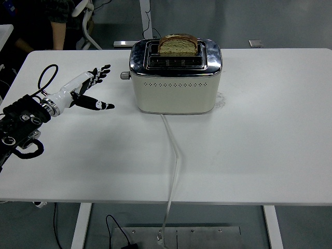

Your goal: Press down toaster

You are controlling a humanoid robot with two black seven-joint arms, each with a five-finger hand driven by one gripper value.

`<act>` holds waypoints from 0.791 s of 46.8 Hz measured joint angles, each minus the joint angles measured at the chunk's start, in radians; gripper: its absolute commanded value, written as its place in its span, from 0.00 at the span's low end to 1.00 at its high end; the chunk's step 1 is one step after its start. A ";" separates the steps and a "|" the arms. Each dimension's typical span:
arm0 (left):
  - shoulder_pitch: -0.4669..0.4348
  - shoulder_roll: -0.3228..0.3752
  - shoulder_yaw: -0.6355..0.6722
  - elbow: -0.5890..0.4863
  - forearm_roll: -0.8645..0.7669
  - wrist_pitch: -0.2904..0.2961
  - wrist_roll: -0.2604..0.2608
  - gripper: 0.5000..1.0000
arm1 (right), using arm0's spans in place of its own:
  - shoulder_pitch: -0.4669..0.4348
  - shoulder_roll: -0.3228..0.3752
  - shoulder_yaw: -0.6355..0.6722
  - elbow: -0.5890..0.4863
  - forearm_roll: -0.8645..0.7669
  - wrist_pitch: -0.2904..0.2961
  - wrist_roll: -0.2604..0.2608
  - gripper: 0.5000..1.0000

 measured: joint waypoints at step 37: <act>0.007 -0.014 -0.039 0.002 -0.670 -0.064 -0.011 1.00 | 0.000 0.000 0.000 0.000 0.000 0.000 0.000 1.00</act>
